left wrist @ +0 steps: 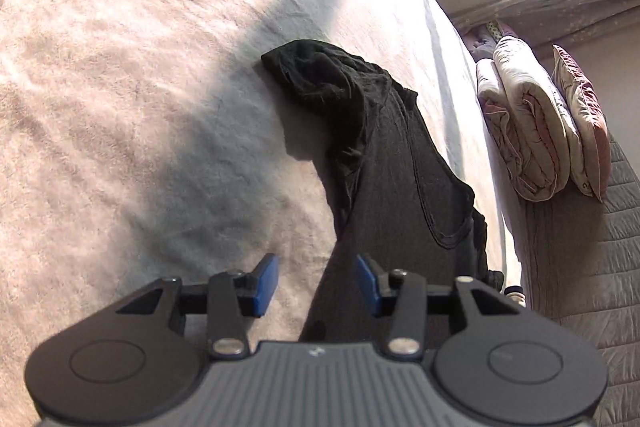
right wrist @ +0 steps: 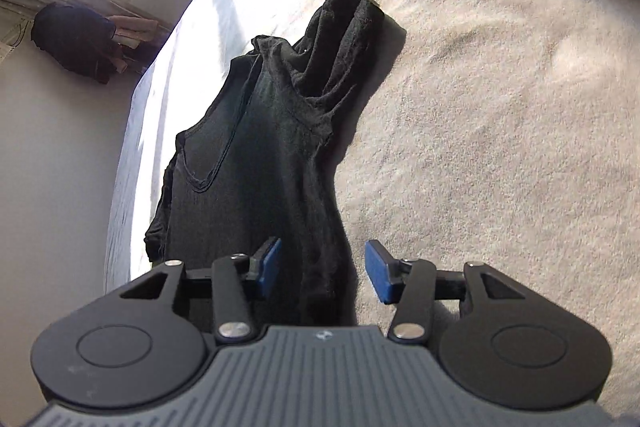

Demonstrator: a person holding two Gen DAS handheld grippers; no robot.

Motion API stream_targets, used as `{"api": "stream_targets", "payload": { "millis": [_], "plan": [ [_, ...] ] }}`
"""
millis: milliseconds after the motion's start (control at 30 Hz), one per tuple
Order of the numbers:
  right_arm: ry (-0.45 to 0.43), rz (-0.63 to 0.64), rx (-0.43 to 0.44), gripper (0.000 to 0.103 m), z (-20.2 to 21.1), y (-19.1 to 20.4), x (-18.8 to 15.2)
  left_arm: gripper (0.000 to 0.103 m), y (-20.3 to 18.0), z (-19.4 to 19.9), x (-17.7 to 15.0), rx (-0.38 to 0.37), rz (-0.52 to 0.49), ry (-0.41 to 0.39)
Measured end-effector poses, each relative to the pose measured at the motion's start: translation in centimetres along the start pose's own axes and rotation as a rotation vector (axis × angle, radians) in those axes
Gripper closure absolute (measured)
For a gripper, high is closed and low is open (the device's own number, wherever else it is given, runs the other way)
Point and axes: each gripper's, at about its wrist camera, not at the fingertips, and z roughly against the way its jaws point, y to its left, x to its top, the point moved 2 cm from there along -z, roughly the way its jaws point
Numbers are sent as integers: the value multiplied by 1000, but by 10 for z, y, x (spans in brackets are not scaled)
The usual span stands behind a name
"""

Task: Fold clothes

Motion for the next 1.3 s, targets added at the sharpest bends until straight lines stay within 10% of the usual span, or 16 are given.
{"api": "stream_targets", "payload": {
  "millis": [400,633,833,1100,1300],
  "plan": [
    [-135,-89,79,68,-33,-13,44,88,-3,-42,32,-61,67,-95],
    [-219,38,-57,100,-41,1,48,101,-5,-42,38,-34,34,-161],
    [-326,149,-166,101,-29,9,52,101,-20,-20,54,107,-134,-322],
    [-322,176,-195,101,-40,8,52,100,-27,-35,49,240,-291,-300],
    [-257,142,-149,86,-25,9,45,74,-37,-21,32,237,-315,-249]
  ]
}}
